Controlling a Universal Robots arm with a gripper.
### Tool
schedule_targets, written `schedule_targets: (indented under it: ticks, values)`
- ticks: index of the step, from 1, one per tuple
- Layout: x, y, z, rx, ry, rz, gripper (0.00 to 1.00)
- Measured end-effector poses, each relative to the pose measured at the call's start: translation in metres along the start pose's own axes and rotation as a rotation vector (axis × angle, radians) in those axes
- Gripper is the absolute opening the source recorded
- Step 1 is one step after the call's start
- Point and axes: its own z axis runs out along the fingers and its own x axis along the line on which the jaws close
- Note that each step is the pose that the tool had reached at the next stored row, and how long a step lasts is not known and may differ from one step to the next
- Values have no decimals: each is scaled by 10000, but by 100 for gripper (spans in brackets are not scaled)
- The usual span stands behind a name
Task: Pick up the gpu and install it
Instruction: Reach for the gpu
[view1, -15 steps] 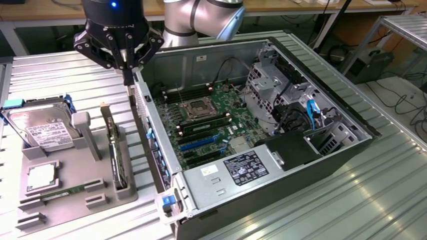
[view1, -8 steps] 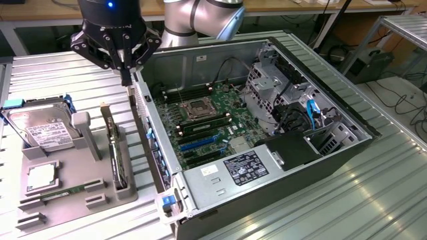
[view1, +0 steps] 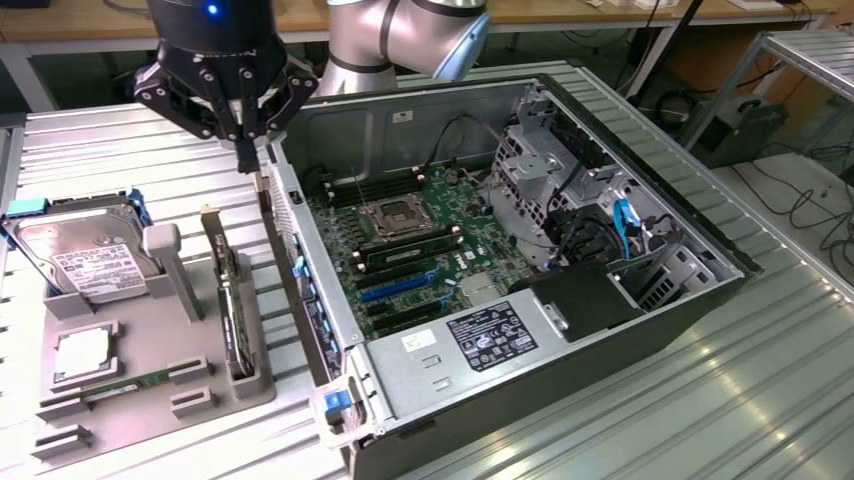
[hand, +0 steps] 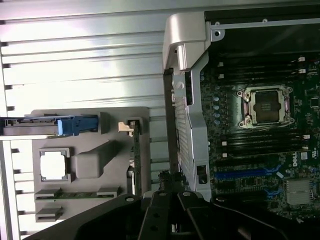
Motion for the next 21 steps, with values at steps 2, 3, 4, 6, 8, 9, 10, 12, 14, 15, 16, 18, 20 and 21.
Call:
schedule_targets:
  ticks: [2,3,4,6,8,9,10,12,14,15,16,18,20,21]
  values:
    - [9,-1,0,0,0,0,11]
    - [14,-1,0,0,0,0,11]
    - [18,-1,0,0,0,0,11]
    - [26,-2,-1,1,1,0,11]
    - [34,-3,-1,1,1,0,11]
    - [38,-3,-1,0,0,0,11]
    - [42,-3,-1,0,0,0,11]
    - [52,-4,-1,0,0,0,11]
    - [60,-5,-2,0,0,0,11]
    - [64,-5,-2,0,0,0,11]
    - [70,-5,-2,0,1,0,11]
    - [78,-6,-2,0,0,0,11]
    - [90,-7,-2,0,1,0,11]
    - [96,-7,-2,0,0,0,11]
